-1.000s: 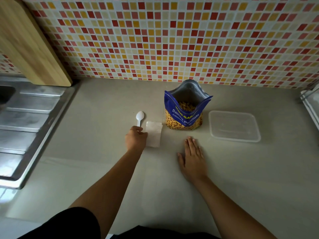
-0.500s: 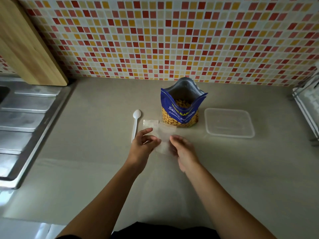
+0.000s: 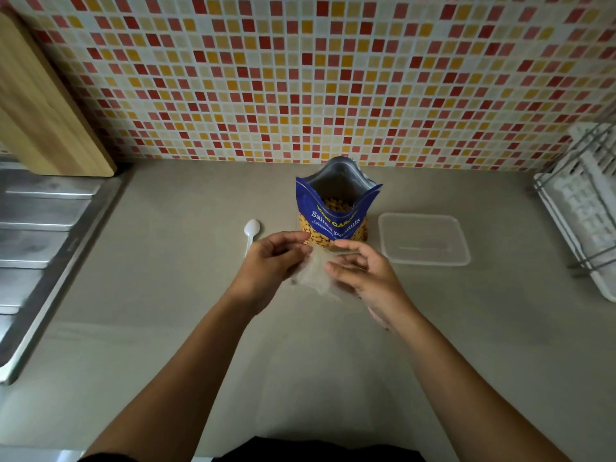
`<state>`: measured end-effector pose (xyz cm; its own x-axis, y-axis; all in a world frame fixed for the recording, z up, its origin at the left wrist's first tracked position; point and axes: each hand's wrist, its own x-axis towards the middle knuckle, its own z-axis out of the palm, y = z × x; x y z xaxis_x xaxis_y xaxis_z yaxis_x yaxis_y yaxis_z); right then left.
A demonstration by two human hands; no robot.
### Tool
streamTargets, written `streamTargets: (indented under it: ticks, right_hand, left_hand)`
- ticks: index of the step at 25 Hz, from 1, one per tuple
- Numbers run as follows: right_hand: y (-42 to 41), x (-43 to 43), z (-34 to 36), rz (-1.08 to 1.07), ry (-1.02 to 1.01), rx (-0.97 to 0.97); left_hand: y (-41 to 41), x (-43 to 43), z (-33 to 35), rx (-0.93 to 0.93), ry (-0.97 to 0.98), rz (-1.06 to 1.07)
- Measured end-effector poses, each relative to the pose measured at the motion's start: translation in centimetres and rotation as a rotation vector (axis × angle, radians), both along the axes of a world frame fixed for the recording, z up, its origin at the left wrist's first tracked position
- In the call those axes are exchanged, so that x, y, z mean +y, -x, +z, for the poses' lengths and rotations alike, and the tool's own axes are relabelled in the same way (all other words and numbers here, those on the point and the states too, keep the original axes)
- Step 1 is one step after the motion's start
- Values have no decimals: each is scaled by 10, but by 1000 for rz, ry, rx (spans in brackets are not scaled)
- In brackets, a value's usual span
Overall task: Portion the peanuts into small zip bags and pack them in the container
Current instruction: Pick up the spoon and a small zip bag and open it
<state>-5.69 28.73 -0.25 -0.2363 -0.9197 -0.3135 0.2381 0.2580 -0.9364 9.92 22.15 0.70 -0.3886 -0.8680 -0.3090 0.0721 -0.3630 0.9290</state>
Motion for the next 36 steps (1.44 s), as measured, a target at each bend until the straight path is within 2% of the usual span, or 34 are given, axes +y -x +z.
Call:
streamTargets:
  ticks: [3,5,8,10,12,14,18,20,21,22,24,25,27,30,33,36]
  right_hand:
    - [9,5,4,-42,34,-21]
    - [15,8,8,-44,54,-70]
    - [24,12,16,-17,92,-101]
    - [26,15,18,11,90,-36]
    - [24,18,17,21,51,78]
    - [23,19,15,-63,46,112]
    - [27,23,25,-78,110,29]
    - [32,23,26,-87,103,-17]
    - [36,24,23,-132,93,30]
    - [40,27,21,-198,105,183]
    - [46,33,24,-257,247,712]
    - [45,35,26,-203,373,940]
    - [32,34,33,9,484,1190]
    - [16,22,37,185,394,1338]
    - [16,15,31,165,386,1431]
    - [17,14,27,148,426,1413]
  left_hand:
    - [7,6,8,186,-129,9]
    - [8,10,10,227,-130,-26]
    - [8,11,15,75,17,-122]
    - [9,10,18,-57,122,-151]
    - [10,10,22,-97,141,-109]
    - [12,11,25,-136,152,-95]
    - [13,13,27,-306,345,-43]
    - [14,14,31,-291,372,21]
    - [14,14,33,-273,370,45]
    - [14,14,35,-258,365,61]
    - [15,16,38,-228,357,70]
    - [16,18,39,-213,351,69]
    - [21,24,41,-189,348,60]
    - [28,31,43,-200,384,30]
    - [28,31,45,-234,426,40]
    - [28,30,45,-285,468,56]
